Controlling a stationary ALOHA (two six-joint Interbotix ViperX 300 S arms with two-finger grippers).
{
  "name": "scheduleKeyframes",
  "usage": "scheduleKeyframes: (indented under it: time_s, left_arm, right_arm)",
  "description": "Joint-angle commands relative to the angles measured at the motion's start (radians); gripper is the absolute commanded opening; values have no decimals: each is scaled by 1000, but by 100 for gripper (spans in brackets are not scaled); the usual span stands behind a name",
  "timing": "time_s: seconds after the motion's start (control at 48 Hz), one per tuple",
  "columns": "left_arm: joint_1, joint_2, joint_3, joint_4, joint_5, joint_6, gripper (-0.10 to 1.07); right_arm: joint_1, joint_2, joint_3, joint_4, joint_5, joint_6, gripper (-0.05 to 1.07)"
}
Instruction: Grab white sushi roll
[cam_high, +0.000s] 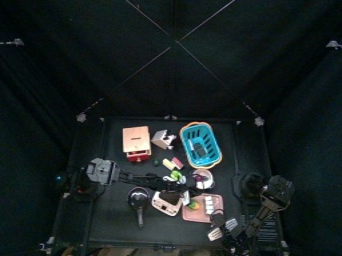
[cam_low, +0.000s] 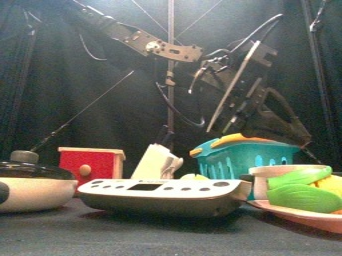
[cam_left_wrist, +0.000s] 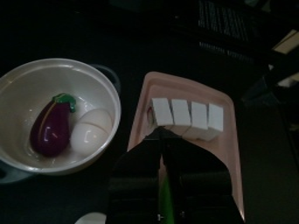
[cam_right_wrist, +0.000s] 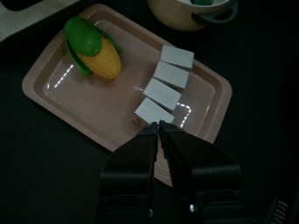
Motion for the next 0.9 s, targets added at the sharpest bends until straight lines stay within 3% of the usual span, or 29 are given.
scheduleKeyframes:
  time_s: [0.0, 0.167, 0.417, 0.708, 0.875]
  left_arm:
    - [-9, -101, 41, 49, -18, 0, 40]
    - [-21, -204, 156, 92, -32, 0, 40]
    - [-35, -339, 345, 110, -58, -2, 40]
    - [-51, -471, 569, 109, -250, -5, 40]
    - [-51, -522, 653, 109, -291, -5, 40]
  right_arm:
    - [-29, -54, -11, 0, 12, 12, 58]
    - [-87, -55, -37, 9, 18, 6, 72]
    - [-138, -58, -28, 20, 32, 9, 104]
    - [-224, -67, 9, 98, 21, 5, 104]
    - [-255, -71, 41, 110, -77, 3, 104]
